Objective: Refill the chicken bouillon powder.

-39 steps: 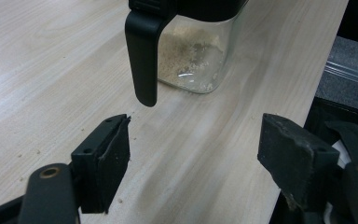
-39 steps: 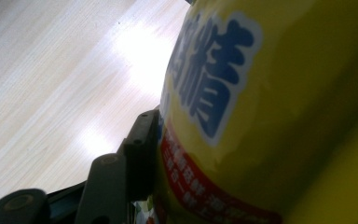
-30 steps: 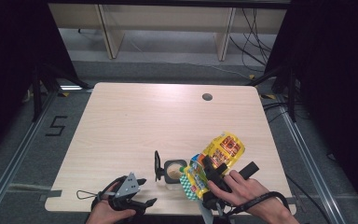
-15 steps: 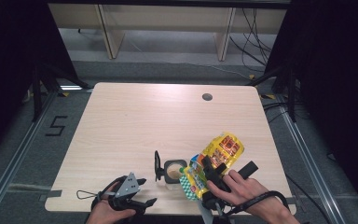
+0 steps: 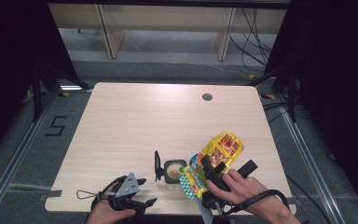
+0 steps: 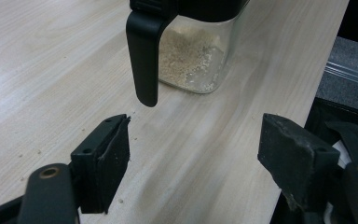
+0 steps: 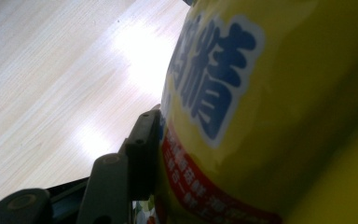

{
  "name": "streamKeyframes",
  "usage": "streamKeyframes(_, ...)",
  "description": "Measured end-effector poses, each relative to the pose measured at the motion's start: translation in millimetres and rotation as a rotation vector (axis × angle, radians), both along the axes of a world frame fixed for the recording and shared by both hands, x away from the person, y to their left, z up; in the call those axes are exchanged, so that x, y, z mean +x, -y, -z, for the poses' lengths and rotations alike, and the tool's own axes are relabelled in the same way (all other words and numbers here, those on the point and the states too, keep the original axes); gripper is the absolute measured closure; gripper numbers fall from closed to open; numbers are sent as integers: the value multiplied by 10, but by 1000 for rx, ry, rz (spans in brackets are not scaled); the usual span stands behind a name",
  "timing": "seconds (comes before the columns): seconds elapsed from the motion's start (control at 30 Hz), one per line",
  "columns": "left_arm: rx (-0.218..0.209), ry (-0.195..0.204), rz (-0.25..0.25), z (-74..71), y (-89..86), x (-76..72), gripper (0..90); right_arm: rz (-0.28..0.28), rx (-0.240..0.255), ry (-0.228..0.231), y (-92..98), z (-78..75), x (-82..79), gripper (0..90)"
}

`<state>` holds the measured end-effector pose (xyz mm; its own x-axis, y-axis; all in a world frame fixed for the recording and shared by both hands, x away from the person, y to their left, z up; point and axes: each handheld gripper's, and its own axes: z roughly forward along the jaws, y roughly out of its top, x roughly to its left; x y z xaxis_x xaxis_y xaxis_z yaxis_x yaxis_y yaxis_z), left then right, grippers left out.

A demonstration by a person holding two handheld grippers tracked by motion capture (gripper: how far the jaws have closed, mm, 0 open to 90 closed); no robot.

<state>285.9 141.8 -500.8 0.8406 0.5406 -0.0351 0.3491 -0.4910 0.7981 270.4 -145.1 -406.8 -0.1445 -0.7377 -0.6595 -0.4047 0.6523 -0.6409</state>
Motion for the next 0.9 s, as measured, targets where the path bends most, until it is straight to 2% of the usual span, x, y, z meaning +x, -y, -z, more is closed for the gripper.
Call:
streamKeyframes(0.3,-5,-5,1,-2,0,-3,245,0,-2,-11,-7,5,5,539)
streamKeyframes(0.4,16,6,2,-5,-8,7,245,9,-2,-13,-3,10,2,540)
streamKeyframes(0.57,-4,-5,1,-1,0,-3,245,10,-2,-13,6,10,6,541)
streamKeyframes(0.63,17,7,0,-5,-8,5,245,3,-5,-11,7,12,10,541)
streamKeyframes(0.73,-9,-4,-1,-1,2,-6,245,11,-5,-7,7,5,6,542)
streamKeyframes(0.77,-10,9,-12,5,6,-8,245,8,-8,-8,5,2,9,542)
streamKeyframes(0.83,-7,-4,0,-2,2,-6,245,9,-8,-8,4,1,12,542)
streamKeyframes(0.9,-16,8,-12,6,9,-10,245,3,-7,-10,2,2,17,542)
